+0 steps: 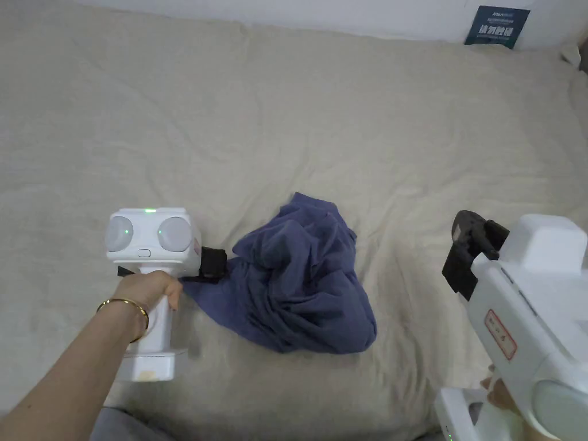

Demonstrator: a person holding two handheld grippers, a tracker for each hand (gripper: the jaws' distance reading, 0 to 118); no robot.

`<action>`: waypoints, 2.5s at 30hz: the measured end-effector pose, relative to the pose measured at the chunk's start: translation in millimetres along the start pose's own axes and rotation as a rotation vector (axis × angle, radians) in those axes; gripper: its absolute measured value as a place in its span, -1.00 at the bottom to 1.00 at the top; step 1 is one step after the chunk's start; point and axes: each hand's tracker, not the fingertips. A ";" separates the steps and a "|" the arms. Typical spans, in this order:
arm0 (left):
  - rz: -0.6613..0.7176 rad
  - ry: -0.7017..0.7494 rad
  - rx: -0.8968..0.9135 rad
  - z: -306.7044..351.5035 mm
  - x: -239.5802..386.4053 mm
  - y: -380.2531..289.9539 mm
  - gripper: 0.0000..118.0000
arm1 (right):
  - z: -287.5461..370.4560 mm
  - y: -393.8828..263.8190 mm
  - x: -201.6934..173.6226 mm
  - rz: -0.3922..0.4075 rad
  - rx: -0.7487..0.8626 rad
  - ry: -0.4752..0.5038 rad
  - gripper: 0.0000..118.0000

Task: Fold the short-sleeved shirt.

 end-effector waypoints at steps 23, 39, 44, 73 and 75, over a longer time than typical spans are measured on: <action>0.105 -0.174 0.345 104.0 -17.5 -38.2 -0.99 | -175.1 79.7 -35.2 0.158 -0.389 0.169 0.94; 0.161 -0.174 0.243 58.6 -54.2 -53.0 -0.99 | -386.9 -4.0 -156.5 0.303 -0.834 0.084 0.69; 0.166 -0.166 0.229 45.9 -52.1 -54.8 -0.99 | -392.7 -11.0 -145.6 0.162 -0.875 0.093 -0.10; 0.294 -0.148 0.893 315.4 -111.9 33.7 -0.99 | 15.9 254.4 162.2 -0.219 -0.134 0.095 -0.94; 0.297 -0.153 0.931 342.1 -118.3 42.9 -0.99 | 38.8 264.9 171.0 -0.244 -0.091 0.078 -0.94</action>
